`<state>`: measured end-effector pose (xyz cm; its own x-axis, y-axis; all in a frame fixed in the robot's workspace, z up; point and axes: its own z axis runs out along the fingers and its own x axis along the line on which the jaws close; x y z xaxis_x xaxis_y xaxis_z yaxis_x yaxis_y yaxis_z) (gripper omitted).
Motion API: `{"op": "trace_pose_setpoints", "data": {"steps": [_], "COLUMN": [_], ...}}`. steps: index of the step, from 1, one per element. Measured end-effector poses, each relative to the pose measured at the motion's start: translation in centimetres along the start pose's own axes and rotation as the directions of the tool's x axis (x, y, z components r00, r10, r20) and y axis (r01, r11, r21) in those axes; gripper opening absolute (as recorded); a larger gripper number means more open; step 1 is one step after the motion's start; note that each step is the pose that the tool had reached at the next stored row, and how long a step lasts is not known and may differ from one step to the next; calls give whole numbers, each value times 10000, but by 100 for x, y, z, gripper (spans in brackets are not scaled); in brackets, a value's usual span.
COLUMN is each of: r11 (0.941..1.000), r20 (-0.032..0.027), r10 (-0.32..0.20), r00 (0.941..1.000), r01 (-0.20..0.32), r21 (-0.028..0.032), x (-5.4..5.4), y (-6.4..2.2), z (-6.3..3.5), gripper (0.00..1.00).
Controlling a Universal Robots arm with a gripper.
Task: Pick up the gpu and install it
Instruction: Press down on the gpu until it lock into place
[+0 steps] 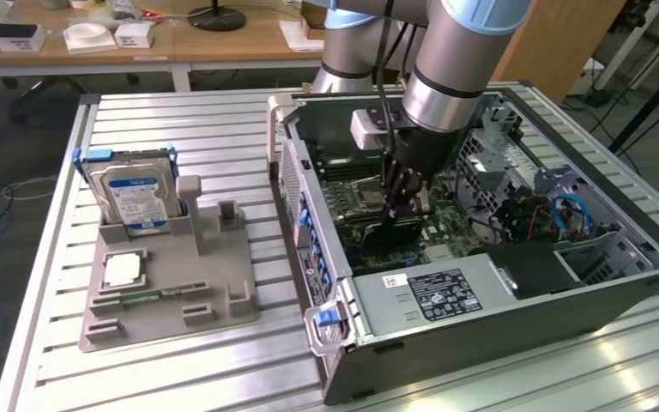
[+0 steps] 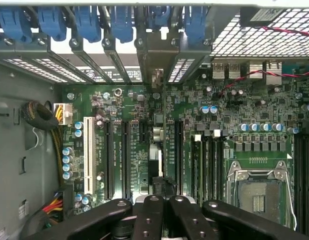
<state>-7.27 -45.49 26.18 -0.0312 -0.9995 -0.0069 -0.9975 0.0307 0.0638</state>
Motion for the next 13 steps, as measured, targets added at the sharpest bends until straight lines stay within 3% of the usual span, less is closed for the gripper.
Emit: {"op": "trace_pose_setpoints", "data": {"steps": [7,13], "r11": [10000,10000], "r20": [13,5], "r10": [1,1], "r00": [10000,10000], "r01": [-1,-1], "r21": [2,-14], "x": [-2,-1], "y": [0,5], "z": [-5,-76], "gripper": [11,11]}}
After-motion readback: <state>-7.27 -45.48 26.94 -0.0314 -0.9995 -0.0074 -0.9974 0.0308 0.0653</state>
